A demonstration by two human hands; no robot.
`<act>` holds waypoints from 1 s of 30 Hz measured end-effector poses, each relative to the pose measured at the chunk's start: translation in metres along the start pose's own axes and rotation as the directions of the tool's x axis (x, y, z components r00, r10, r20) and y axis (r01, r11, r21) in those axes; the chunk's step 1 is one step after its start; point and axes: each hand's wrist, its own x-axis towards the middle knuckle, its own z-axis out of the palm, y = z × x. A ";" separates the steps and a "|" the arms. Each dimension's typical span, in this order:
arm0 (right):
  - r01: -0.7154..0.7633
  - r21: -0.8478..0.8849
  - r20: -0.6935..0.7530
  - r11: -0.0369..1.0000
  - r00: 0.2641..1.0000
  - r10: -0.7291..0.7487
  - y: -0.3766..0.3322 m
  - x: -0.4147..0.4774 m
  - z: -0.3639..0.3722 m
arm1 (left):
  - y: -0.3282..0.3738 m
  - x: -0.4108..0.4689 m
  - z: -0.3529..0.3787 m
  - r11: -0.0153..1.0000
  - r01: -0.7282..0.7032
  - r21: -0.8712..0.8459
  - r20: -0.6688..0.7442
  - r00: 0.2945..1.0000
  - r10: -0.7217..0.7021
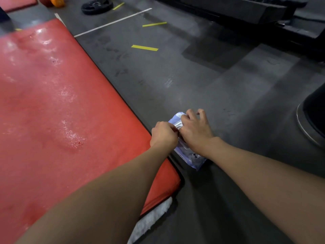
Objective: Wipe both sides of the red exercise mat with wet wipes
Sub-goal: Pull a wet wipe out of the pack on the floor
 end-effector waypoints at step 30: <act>0.068 -0.069 0.026 0.995 0.997 -0.067 0.003 0.007 0.004 | -0.001 0.005 0.007 0.984 0.061 -0.168 -0.069 0.995 -0.073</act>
